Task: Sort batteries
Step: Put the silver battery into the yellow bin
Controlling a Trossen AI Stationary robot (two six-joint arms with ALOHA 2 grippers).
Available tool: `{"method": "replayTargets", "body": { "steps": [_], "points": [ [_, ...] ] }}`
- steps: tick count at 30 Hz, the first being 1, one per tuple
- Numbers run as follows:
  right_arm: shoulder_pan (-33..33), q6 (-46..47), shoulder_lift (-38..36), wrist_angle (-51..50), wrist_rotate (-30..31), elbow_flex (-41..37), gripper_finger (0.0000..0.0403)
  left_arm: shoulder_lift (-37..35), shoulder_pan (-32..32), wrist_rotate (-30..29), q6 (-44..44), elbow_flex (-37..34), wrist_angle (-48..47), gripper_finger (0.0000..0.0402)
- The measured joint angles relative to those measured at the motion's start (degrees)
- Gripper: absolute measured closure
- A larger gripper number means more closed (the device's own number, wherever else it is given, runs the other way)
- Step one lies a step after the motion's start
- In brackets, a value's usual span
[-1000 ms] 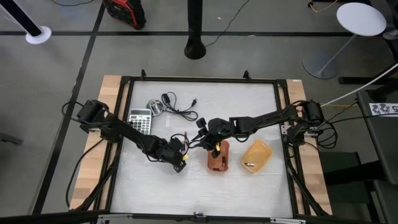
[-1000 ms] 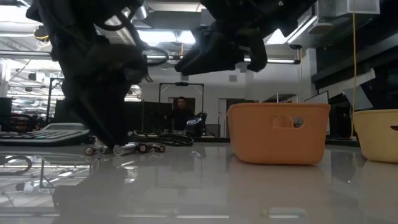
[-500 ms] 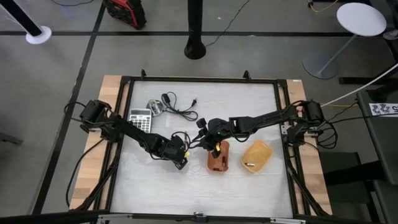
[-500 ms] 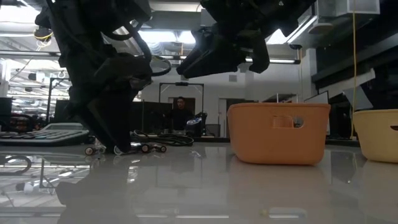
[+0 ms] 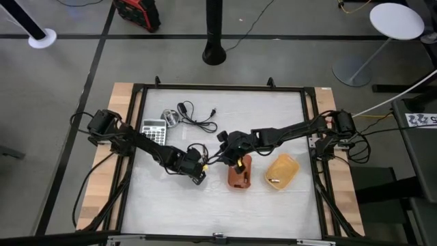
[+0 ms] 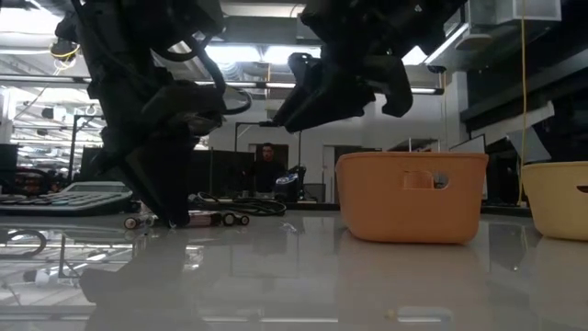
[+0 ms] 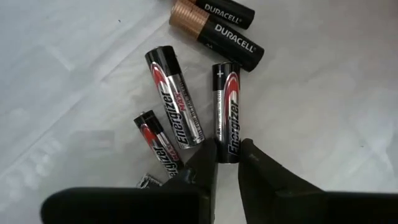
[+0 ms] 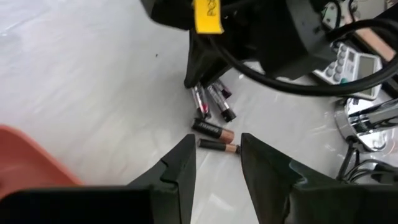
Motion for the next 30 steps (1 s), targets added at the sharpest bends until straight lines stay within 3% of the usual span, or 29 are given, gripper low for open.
{"method": "replayTargets", "body": {
  "steps": [8, 18, 30],
  "points": [
    [0.04, 0.02, -1.24, -1.45, 0.96, -0.07, 0.0281, -3.81, 0.02, 1.31, 2.83, -0.24, 1.71, 0.0363],
    [0.04, 0.02, -11.11, -11.33, 8.13, -0.09, 0.0281, -8.89, 0.02, 2.82, 7.53, -0.2, 4.04, 0.0355],
    [-0.02, 5.69, -26.13, -28.54, 17.54, -0.07, 0.0281, -10.0, 2.75, 0.67, 19.3, -0.04, 23.92, 0.0353]
  ]
}}
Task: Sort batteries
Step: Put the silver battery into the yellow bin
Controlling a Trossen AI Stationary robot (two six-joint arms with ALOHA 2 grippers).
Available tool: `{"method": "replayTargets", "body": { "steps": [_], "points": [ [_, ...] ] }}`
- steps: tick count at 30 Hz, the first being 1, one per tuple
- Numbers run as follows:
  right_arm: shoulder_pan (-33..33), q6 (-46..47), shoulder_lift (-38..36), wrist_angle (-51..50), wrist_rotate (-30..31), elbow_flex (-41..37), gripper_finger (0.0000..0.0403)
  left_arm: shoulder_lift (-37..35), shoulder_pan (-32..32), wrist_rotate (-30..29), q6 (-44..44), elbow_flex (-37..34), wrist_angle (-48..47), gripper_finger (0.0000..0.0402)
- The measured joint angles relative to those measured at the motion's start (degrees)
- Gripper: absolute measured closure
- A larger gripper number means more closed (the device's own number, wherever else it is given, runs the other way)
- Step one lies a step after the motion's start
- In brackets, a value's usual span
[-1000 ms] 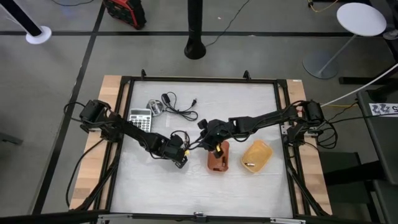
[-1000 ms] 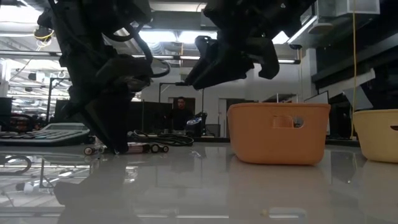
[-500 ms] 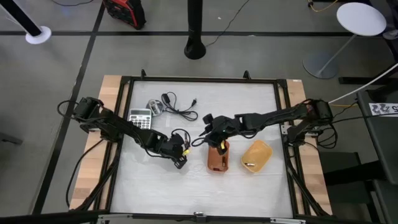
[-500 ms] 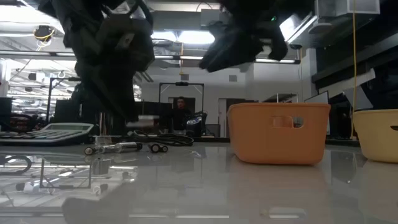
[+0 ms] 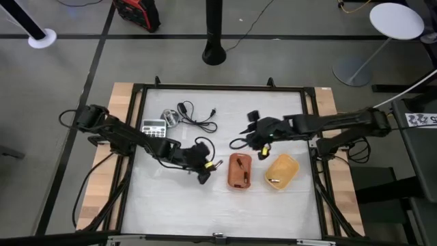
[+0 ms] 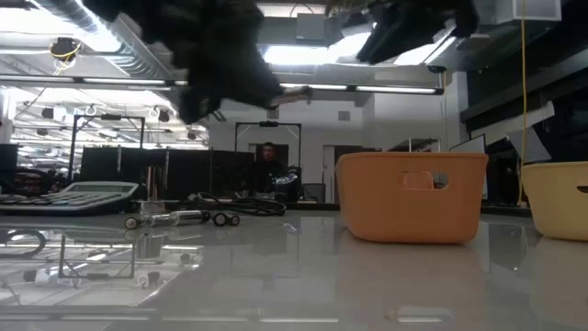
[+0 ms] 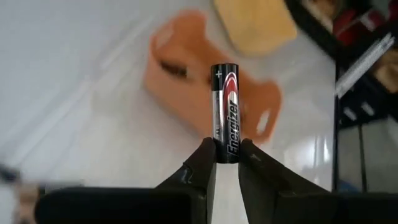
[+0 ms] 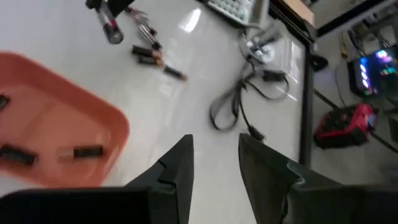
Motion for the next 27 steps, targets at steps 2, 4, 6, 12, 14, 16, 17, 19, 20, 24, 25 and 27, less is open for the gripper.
{"method": "replayTargets", "body": {
  "steps": [2, 4, 6, 12, 14, 16, 17, 19, 20, 24, 25, 27],
  "points": [
    [0.0, 1.46, -2.71, -1.5, 1.16, 0.0, 0.0281, 1.19, 1.17, -0.92, 2.77, 0.02, 5.22, 0.0352],
    [0.0, 2.73, -5.21, -3.37, 2.27, 0.0, 0.0281, 3.29, 2.49, -1.42, 5.43, 0.02, 11.28, 0.0352],
    [0.01, 3.53, -7.78, -4.51, 3.42, 0.0, 0.0281, 5.76, 3.48, -1.44, 8.14, 0.11, 18.48, 0.0351],
    [0.0, 5.7, -14.65, -5.84, 5.75, 0.0, 0.0281, 15.77, 5.58, -1.39, 17.57, 8.02, 30.89, 0.035],
    [0.0, 6.15, -16.72, -5.75, 5.96, 0.02, 0.0281, 19.54, 5.9, -1.38, 21.08, 12.43, 30.83, 0.035],
    [0.0, 6.69, -18.24, -5.9, 5.98, 0.02, 0.0281, 23.6, 6.25, -1.29, 24.77, 17.32, 30.66, 0.035],
    [0.01, 7.19, -18.93, -5.87, 5.94, 0.02, 0.0281, 25.4, 6.4, -0.98, 26.72, 19.66, 30.68, 0.035],
    [0.0, 7.95, -19.91, -6.28, 5.51, 0.02, 0.0281, 29.25, 6.81, 0.06, 30.75, 24.45, 30.46, 0.035],
    [0.0, 8.26, -20.28, -6.25, 5.5, 0.02, 0.0281, 30.87, 6.95, 0.86, 32.58, 26.66, 30.37, 0.035],
    [0.02, 8.82, -21.14, -6.81, 5.48, 0.02, 0.0281, 37.37, 7.58, 1.57, 38.25, 35.71, 25.82, 0.035],
    [0.0, 8.82, -21.21, -6.85, 5.5, 0.02, 0.0281, 38.69, 7.59, 1.61, 39.43, 37.69, 24.71, 0.035],
    [0.0, 8.85, -21.19, -7.12, 5.48, 0.02, 0.0281, 41.62, 7.59, 1.92, 41.42, 41.61, 23.54, 0.035]
  ]
}}
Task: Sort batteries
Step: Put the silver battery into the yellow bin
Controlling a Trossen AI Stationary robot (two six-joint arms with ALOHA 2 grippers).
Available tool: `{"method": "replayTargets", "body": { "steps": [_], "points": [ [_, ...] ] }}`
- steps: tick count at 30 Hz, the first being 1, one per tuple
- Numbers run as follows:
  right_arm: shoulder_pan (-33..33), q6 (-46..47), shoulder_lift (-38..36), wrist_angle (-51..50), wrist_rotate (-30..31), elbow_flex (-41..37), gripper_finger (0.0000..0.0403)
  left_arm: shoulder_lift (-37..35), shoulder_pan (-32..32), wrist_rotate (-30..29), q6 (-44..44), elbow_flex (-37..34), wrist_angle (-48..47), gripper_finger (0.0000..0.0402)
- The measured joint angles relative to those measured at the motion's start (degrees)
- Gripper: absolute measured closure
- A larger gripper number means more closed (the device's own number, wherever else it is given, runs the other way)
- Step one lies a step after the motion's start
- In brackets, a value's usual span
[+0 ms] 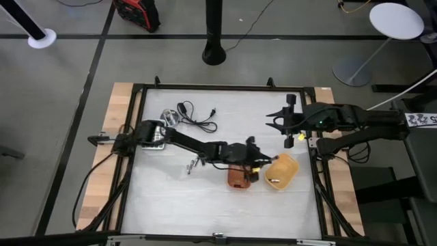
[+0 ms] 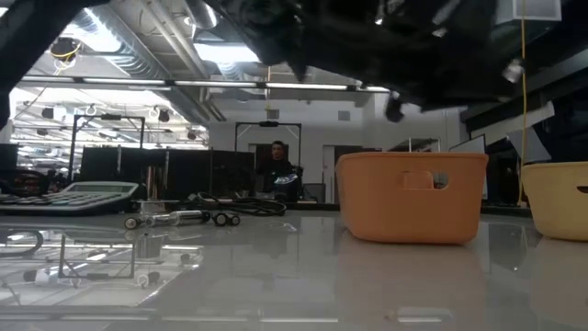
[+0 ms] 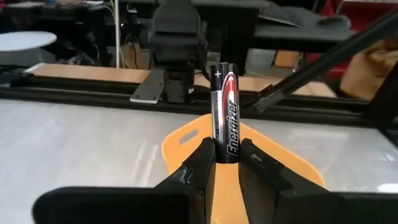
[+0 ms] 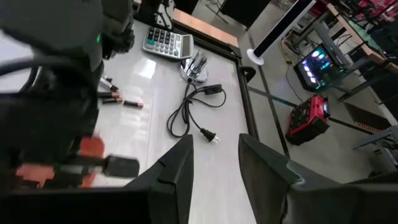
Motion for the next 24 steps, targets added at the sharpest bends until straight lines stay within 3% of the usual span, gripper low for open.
{"method": "replayTargets", "body": {
  "steps": [7, 15, 24],
  "points": [
    [0.0, 0.04, 0.33, -0.72, -0.13, -0.02, 0.0281, 7.6, -0.64, 4.17, 5.26, 8.62, -0.65, 0.035],
    [0.0, 0.04, 0.31, -0.7, -0.5, -0.02, 0.0281, 10.16, -1.77, 4.21, 9.92, 10.39, -1.13, 0.0346],
    [0.0, 0.04, 0.31, -0.67, -0.5, -0.02, 0.0281, 10.12, -1.77, 4.12, 9.53, 10.45, -1.77, 0.0284]
  ]
}}
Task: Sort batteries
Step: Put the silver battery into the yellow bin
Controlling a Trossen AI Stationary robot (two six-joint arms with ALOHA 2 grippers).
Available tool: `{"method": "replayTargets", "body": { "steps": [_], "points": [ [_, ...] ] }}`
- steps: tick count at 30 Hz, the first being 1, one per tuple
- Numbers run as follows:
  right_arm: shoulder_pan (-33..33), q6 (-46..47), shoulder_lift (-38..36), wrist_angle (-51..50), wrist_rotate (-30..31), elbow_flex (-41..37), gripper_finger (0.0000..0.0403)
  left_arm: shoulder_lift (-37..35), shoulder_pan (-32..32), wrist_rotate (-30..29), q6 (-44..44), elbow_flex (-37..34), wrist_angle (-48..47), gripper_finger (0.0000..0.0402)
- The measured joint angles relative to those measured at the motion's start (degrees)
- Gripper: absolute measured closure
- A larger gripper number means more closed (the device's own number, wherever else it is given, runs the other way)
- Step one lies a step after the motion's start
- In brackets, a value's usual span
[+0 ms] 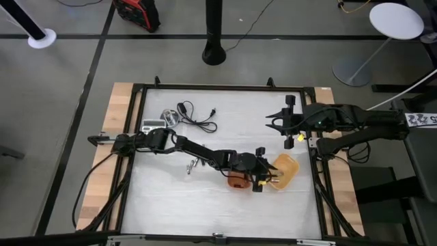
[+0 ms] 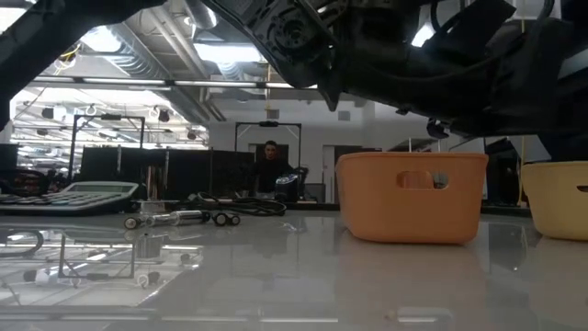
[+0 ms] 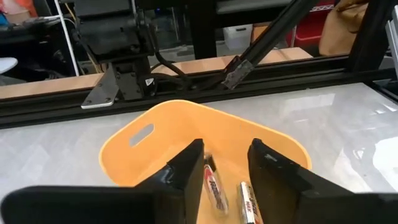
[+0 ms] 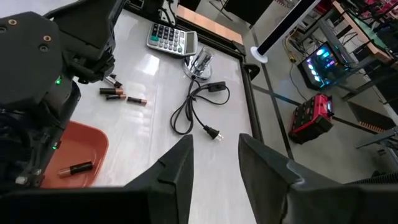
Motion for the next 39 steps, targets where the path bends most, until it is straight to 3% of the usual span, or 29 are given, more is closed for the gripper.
{"method": "replayTargets", "body": {
  "steps": [7, 12, 20, 23, 28, 31, 34, 39],
  "points": [
    [0.01, 3.29, 0.67, 0.27, -0.99, 0.0, 0.0281, -3.22, 0.15, -0.07, -0.1, -0.06, -5.23, 0.0267],
    [0.0, 4.4, 4.21, 5.65, -4.57, -1.56, 0.0281, -11.35, 1.03, -0.3, -1.17, 0.02, -26.42, 0.0276],
    [0.0, -0.52, 14.1, 13.5, -4.3, -2.84, 0.0281, -22.82, 1.12, -0.48, -8.79, -0.84, -58.15, 0.0293],
    [0.0, -3.98, 18.3, 17.43, -4.5, -2.84, 0.0281, -26.53, -0.22, -0.55, -11.16, -2.67, -66.1, 0.0297],
    [0.0, -12.94, 25.65, 25.36, -5.19, -2.78, 0.0281, -34.47, -4.7, -2.03, -15.69, -8.79, -67.67, 0.0296],
    [0.0, -18.02, 30.15, 30.21, -6.48, -2.57, 0.0281, -38.96, -8.2, -6.12, -19.29, -14.14, -68.39, 0.0296],
    [0.0, -20.0, 34.78, 32.29, -7.09, -1.16, 0.0281, -43.92, -11.7, -14.2, -25.82, -19.92, -68.52, 0.0295],
    [-0.04, -11.18, 42.72, 35.19, -7.11, 2.96, 0.0281, -49.88, -16.82, -28.99, -38.27, -29.88, -69.61, 0.0295]
  ]
}}
